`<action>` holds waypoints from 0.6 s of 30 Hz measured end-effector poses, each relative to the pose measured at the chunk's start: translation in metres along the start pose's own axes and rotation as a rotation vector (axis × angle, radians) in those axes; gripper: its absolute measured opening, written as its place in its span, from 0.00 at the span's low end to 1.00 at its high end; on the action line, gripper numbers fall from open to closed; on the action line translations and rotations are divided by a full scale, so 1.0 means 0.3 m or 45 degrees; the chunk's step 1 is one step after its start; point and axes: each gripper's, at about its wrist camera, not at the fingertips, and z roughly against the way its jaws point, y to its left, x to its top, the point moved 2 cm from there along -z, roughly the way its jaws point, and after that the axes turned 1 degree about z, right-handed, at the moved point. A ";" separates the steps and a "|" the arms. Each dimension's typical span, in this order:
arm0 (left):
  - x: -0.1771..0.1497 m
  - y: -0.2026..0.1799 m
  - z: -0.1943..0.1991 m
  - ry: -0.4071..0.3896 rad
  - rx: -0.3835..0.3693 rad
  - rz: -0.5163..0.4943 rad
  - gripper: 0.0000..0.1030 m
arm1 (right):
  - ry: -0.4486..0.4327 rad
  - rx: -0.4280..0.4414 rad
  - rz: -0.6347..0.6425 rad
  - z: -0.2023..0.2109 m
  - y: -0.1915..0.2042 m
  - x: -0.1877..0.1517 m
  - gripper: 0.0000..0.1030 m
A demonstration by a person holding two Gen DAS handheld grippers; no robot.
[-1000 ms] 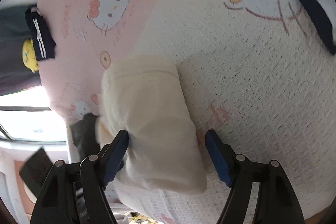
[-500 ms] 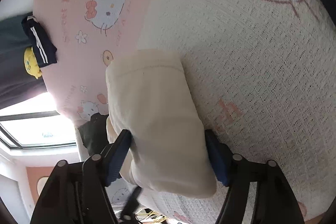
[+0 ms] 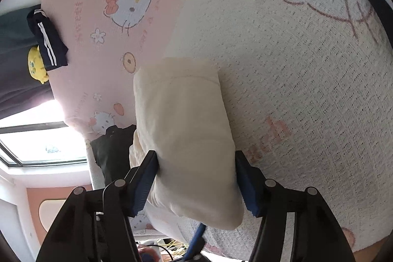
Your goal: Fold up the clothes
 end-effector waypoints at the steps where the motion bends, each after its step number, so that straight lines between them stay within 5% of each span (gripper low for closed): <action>1: -0.005 -0.013 -0.010 -0.003 0.032 -0.036 0.77 | 0.004 0.001 0.004 0.002 0.003 0.001 0.60; 7: -0.030 -0.003 -0.092 0.054 0.069 0.027 0.77 | 0.021 0.036 0.047 0.015 0.056 0.006 0.60; 13: -0.042 0.086 -0.094 0.012 -0.205 0.378 0.73 | 0.045 -0.020 0.035 -0.002 0.059 0.008 0.65; 15: -0.043 0.103 -0.108 0.040 -0.196 0.424 0.60 | 0.062 -0.037 0.006 -0.023 0.029 0.011 0.70; 18: -0.028 0.118 -0.119 0.049 -0.201 0.482 0.57 | 0.081 -0.025 -0.003 -0.040 0.009 0.015 0.72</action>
